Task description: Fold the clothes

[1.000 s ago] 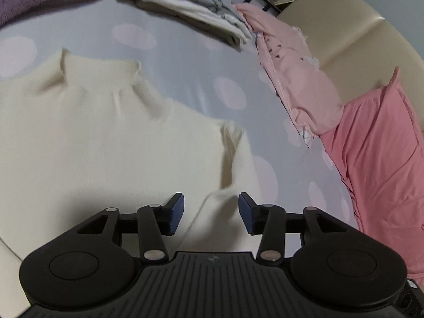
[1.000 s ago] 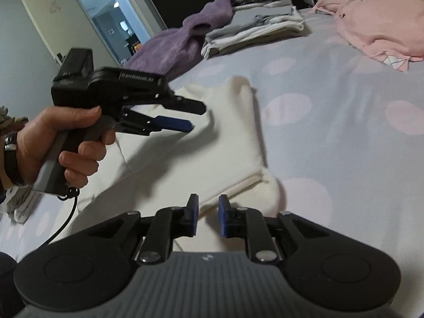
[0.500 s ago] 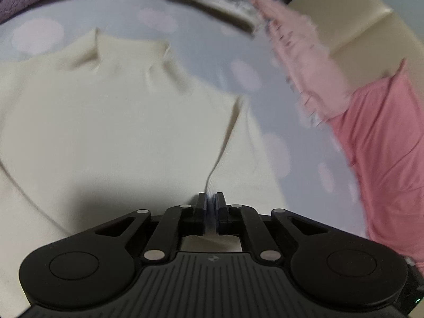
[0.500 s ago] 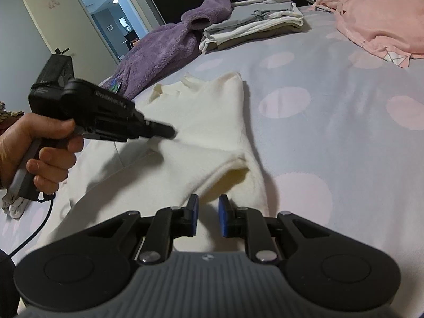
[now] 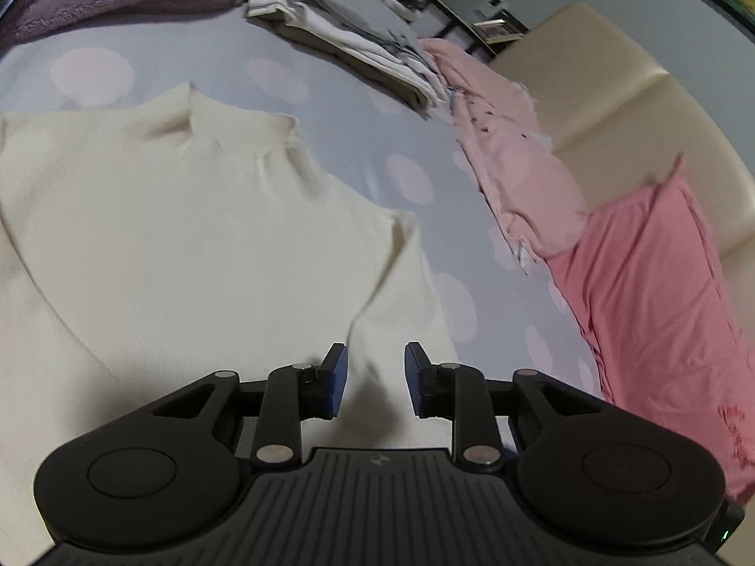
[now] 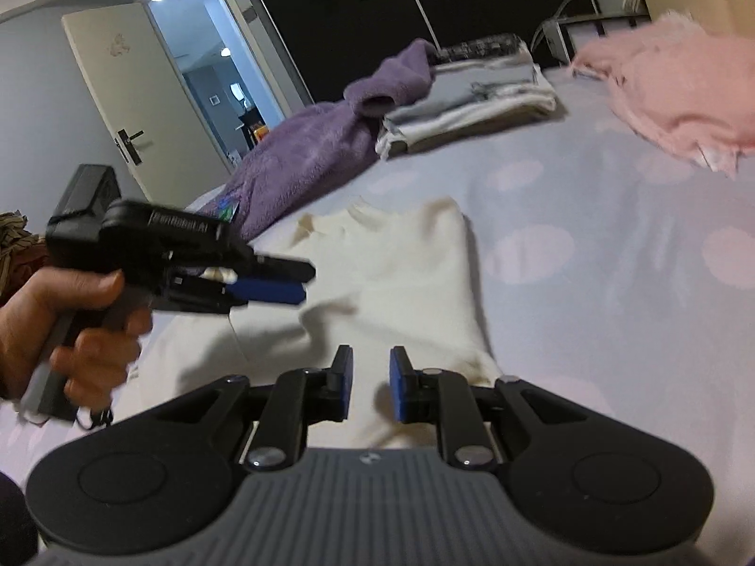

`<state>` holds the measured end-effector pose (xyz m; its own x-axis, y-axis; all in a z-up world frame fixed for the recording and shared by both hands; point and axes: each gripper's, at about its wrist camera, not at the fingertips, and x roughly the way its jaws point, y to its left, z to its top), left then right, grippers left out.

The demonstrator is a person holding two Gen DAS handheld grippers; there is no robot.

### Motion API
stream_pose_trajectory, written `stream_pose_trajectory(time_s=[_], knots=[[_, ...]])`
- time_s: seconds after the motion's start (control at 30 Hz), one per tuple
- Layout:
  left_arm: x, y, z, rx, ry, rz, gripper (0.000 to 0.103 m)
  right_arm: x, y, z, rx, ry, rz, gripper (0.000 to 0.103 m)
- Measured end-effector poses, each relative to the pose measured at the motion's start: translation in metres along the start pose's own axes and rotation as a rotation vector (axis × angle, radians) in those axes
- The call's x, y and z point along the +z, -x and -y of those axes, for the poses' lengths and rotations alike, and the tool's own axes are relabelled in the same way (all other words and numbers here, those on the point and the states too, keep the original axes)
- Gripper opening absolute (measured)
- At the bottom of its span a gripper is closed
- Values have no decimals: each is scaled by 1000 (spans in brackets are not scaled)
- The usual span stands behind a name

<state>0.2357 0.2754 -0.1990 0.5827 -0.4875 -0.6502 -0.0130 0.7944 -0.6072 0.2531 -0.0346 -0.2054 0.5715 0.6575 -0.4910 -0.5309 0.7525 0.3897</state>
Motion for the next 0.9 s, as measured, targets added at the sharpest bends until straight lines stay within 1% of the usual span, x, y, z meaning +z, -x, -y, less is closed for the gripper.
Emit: stream_pose_trajectory(time_s=[0.07,0.13,0.17,0.2,0.23,0.27,0.33,0.43,0.5,0.57,0.63,0.7,0.73,0.77,0.83,0.87,0.9], knots=[[-3,-3,3,28,-11,0,23,2,-14,-6,-38,15,-12,21],[-5,-6,3,69,-10,-15,23,0,-32,-11,-72,29,-69,21],[-6,-7,3,90,-9,-22,23,-4,-40,-15,-75,50,-109,21],[-7,-9,3,111,-9,-30,23,-7,-44,-20,-73,80,-132,24],[-8,-10,2,132,-8,-38,23,-8,-42,-26,-65,123,-134,31],[-8,-8,3,137,-2,-33,23,-7,-40,-29,-53,142,-128,34],[-10,1,5,141,-1,-11,23,-4,-32,-28,-26,119,-101,33],[-17,16,5,163,14,3,23,-4,-28,-27,-12,110,-95,34],[-26,28,6,211,30,12,23,-7,-29,-30,-10,138,-116,34],[-39,51,7,250,50,47,23,-11,-28,-32,-2,151,-127,34],[-54,81,7,300,84,104,23,-10,-18,-27,30,117,-92,33],[-74,115,5,372,152,174,24,-11,-5,-19,56,106,-54,33],[-84,131,2,398,202,209,24,-12,1,-15,71,101,-40,33],[-94,146,-1,422,255,244,27,-14,7,-10,88,93,-28,34],[-115,173,-6,443,336,308,31,-16,17,-1,113,81,-11,34],[-126,186,-9,452,377,339,36,-17,23,2,124,69,-4,34],[-135,195,-9,466,393,356,39,-17,29,4,138,49,4,34]])
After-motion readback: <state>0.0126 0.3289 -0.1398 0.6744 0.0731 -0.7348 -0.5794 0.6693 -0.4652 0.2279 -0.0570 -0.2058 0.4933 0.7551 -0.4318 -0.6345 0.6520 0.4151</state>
